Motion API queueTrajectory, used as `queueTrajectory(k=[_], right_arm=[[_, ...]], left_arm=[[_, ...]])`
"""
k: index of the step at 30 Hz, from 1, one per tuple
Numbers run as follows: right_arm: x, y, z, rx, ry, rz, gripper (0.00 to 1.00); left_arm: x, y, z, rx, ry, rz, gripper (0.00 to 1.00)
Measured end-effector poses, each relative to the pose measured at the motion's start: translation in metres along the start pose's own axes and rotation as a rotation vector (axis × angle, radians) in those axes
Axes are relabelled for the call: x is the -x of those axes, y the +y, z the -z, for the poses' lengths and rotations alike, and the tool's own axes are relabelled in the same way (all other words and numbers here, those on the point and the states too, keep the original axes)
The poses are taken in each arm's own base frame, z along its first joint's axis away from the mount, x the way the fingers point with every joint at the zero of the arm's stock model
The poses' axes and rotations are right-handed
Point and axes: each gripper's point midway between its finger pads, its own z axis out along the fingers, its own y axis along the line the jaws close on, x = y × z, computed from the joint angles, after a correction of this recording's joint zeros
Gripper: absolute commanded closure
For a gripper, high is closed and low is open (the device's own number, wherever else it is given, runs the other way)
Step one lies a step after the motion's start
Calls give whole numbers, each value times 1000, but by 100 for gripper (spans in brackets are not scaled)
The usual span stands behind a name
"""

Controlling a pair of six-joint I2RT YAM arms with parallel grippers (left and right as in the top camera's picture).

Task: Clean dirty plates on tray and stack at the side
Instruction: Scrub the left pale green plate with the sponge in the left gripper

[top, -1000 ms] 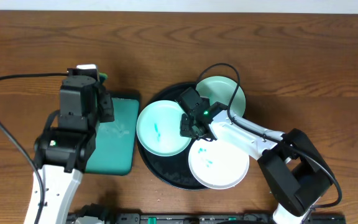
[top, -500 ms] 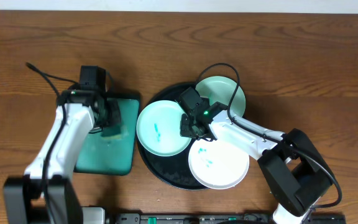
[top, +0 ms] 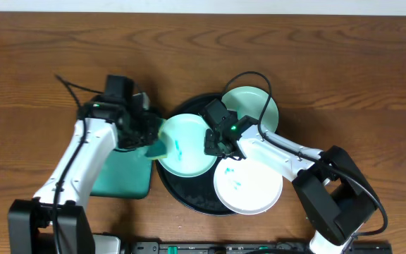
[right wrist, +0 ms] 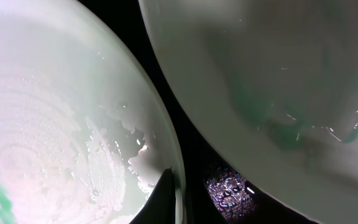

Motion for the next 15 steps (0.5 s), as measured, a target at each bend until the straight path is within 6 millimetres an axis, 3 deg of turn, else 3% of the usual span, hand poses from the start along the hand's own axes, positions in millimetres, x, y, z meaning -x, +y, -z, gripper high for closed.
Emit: queueTrajectory(k=[8, 13, 15], right_arm=[[0, 0, 0, 0, 0, 0, 99], [0, 0, 0, 0, 0, 0, 99], [0, 0, 0, 0, 0, 0, 99]], left_arm=[[1, -31, -33, -35, 22, -78, 93], [-6, -27, -72, 6, 96, -40, 92], [-5, -26, -78, 13, 109, -5, 93]])
